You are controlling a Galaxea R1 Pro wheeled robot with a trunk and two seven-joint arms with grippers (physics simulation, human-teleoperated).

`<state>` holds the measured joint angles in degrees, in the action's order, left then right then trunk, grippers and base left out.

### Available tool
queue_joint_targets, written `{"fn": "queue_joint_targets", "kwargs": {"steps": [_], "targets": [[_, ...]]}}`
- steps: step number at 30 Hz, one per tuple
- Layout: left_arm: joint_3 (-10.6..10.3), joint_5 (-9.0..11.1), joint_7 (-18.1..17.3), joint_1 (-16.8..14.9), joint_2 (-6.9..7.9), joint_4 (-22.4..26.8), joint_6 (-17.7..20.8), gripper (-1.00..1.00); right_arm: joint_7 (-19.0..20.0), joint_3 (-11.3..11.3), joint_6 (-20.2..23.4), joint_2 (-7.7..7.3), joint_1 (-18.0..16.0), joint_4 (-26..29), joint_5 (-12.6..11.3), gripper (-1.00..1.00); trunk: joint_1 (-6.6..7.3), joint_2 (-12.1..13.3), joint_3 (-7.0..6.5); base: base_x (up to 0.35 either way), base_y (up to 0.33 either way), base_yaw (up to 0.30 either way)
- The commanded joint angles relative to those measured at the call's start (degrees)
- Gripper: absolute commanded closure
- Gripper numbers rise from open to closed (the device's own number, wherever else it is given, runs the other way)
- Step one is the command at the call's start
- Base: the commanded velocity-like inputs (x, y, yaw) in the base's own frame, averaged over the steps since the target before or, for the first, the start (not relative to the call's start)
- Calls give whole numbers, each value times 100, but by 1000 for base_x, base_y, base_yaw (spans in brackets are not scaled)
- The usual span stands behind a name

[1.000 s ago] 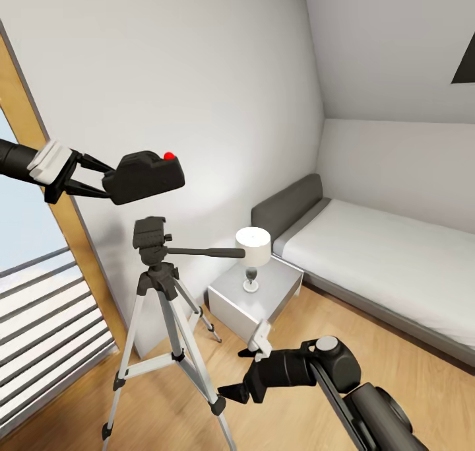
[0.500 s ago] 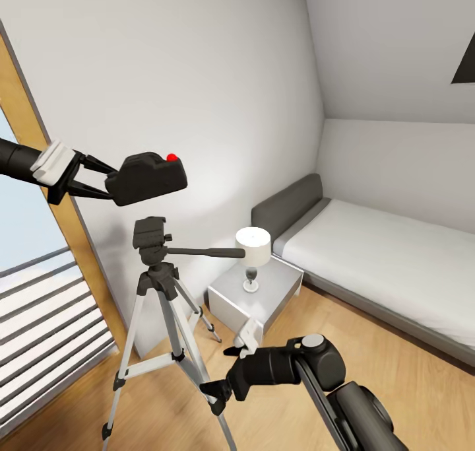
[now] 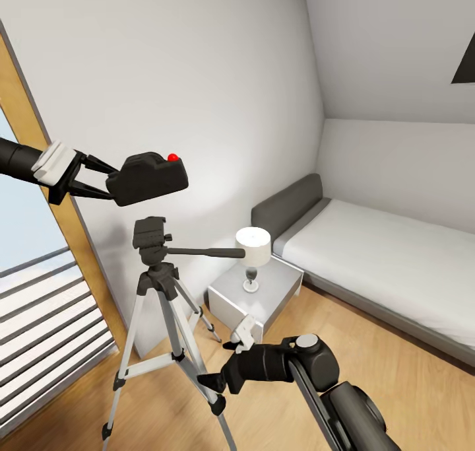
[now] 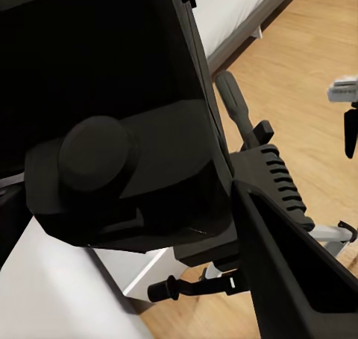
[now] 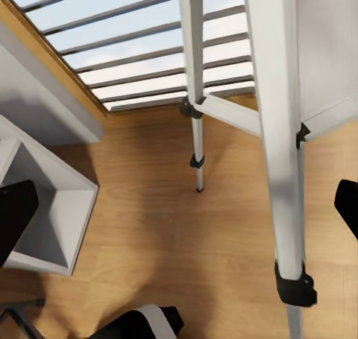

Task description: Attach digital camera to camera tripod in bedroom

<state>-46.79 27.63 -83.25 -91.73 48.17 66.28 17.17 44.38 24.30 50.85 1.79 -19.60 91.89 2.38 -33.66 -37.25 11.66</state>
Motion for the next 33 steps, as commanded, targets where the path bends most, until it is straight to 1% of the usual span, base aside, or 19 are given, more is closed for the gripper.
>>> {"fn": "queue_joint_targets", "kwargs": {"steps": [1, 7, 15, 20, 24, 27, 30, 33], "targets": [[-32, 40, -2, -20, 10, 2, 47, 100, 21, 3, 21, 42, -5, -7, 38, -100, -2, -9, 10, 0, 0, 0], [-32, 40, -1, -32, -11, 0, 56, 100, -10, 16, -139, 153, -2, -38, 65, -100, -2, -9, 10, 0, 0, 0], [-32, 41, -3, -47, -47, 0, 71, 100, -21, 35, -381, 201, 0, -169, 75, -100, -2, -9, 10, 0, 0, 0], [-32, 43, -5, -51, -65, 0, 78, 100, -23, 41, -440, 229, 0, -302, 72, -100, -2, -9, 10, 0, 0, 0], [-32, 42, -6, -58, -81, -1, 81, 100, -29, 51, -517, 267, 0, -404, 83, -100, -2, -9, 10, 0, 0, 0], [-32, 41, -5, -61, -93, -1, 83, 100, -46, 69, -615, 338, 0, -488, 119, -100, -2, -9, 10, 0, 0, 0], [-32, 41, -6, -64, -98, 1, 83, 100, -112, 82, -712, 393, 0, -529, 165, -100, -2, -9, 10, 0, 0, 0], [-30, 41, -6, -69, -99, 5, 84, 100, -332, 121, -926, 465, 0, -670, 271, -100, -2, -9, 10, 0, 0, 0]]}}
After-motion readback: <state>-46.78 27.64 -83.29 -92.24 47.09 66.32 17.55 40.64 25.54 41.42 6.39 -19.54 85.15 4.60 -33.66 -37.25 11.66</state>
